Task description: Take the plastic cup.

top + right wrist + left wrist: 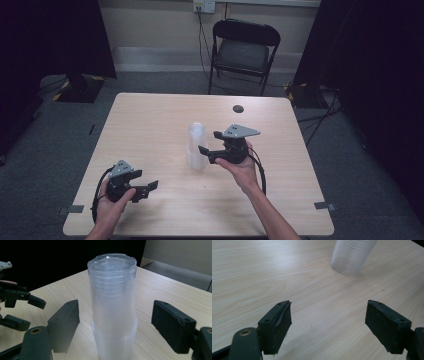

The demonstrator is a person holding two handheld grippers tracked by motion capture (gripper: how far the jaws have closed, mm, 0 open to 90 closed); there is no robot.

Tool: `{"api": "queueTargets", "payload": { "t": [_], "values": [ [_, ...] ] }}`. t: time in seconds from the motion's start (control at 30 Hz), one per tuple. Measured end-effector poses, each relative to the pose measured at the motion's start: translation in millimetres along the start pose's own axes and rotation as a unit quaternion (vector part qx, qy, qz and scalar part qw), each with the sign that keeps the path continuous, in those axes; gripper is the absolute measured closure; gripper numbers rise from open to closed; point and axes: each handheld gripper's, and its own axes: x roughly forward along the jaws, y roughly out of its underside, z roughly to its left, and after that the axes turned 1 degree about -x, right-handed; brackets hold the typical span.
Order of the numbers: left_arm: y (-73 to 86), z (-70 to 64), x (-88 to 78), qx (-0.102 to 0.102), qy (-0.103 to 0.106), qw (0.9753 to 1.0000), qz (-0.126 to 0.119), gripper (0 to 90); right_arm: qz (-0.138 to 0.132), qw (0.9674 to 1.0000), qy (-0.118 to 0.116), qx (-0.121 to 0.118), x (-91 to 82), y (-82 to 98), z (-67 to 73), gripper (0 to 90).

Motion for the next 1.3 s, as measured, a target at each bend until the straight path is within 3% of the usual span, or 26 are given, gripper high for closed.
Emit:
{"api": "queueTargets", "payload": {
  "t": [0.13,0.4,0.73,1.13,1.3],
  "values": [
    [0.5,0.6,0.0,-0.001,0.000,1.0000,0.000,21.1,-0.008,0.9998,-0.013,0.009,10.3,-0.4,-3.6,19.7],
    [0.4,0.5,0.8,0.002,0.003,1.0000,0.005,21.0,-0.004,0.9999,-0.011,0.007,32.9,-6.7,-6.5,17.1],
    [0.6,0.8,1.2,-0.003,0.006,0.9999,0.009,21.0,0.000,0.9998,-0.017,0.007,53.8,-1.6,-9.5,21.6],
    [0.9,1.2,1.8,-0.003,0.006,0.9999,0.009,21.1,-0.005,0.9998,-0.012,-0.012,59.6,2.0,-5.0,32.1],
    [0.8,0.8,1.7,-0.003,0.006,0.9999,0.010,21.3,-0.009,0.9998,-0.009,-0.017,58.7,1.4,-4.5,32.6]
  ]
}}
